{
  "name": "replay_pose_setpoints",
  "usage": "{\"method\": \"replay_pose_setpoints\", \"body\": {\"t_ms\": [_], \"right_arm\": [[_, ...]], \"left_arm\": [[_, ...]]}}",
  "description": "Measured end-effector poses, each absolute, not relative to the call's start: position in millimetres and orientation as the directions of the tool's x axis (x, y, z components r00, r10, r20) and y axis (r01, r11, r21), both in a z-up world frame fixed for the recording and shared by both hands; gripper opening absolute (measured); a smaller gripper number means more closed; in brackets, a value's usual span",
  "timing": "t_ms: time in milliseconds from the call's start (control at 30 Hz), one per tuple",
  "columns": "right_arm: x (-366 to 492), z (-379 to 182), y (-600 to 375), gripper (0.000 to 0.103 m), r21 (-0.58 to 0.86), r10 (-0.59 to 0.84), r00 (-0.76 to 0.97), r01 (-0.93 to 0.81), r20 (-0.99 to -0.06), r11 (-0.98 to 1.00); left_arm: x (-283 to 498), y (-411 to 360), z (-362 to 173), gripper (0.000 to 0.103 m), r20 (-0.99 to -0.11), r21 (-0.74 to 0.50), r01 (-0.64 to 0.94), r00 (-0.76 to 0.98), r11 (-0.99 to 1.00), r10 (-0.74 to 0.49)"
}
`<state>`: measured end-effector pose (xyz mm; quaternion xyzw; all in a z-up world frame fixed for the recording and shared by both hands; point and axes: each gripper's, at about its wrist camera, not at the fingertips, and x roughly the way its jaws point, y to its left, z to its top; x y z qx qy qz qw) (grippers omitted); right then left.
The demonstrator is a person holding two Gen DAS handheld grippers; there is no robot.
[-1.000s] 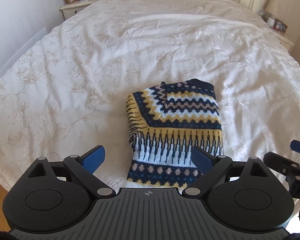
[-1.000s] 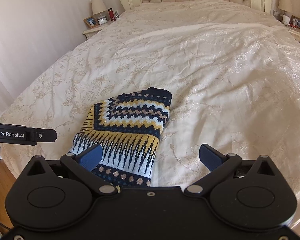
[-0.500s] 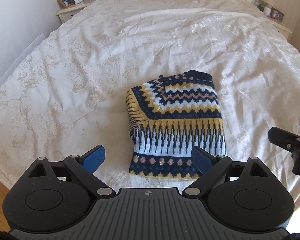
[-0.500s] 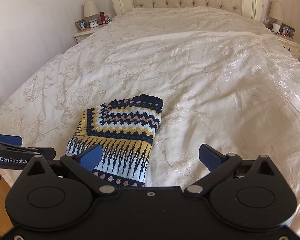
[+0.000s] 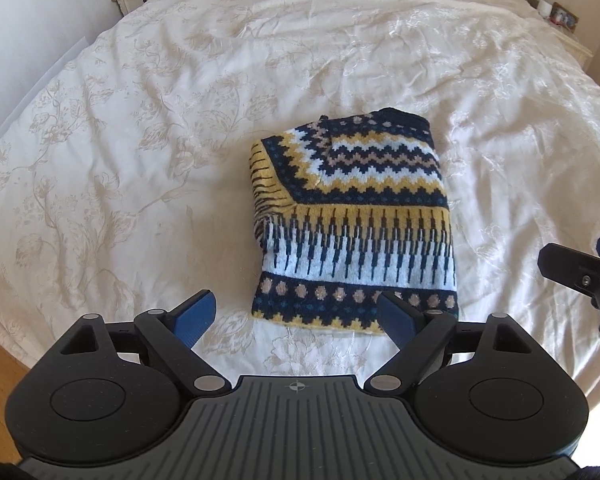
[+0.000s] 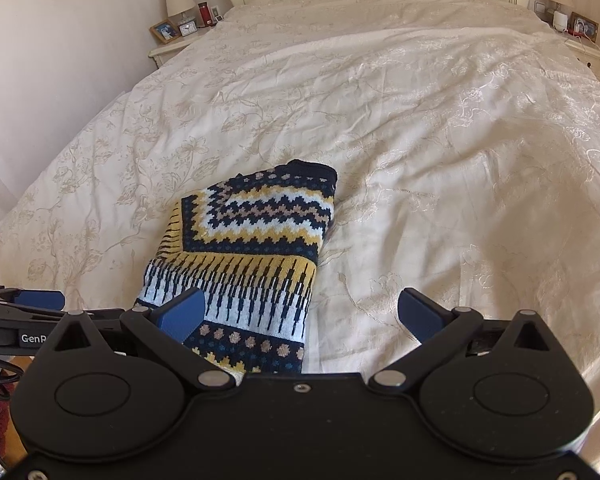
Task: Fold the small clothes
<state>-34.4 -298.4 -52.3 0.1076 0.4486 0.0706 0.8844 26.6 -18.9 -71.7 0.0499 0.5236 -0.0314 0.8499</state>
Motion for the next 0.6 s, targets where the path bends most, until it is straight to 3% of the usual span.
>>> {"method": "replay_pose_setpoints", "body": {"t_ms": [600], "right_arm": [[-27.5, -59.4, -300.9, 0.102, 0.262, 0.222, 0.56, -0.01, -0.798, 0.965]], "left_arm": [[30.2, -20.6, -77.5, 0.087, -0.91, 0.051, 0.093, 0.415, 0.994, 0.008]]}}
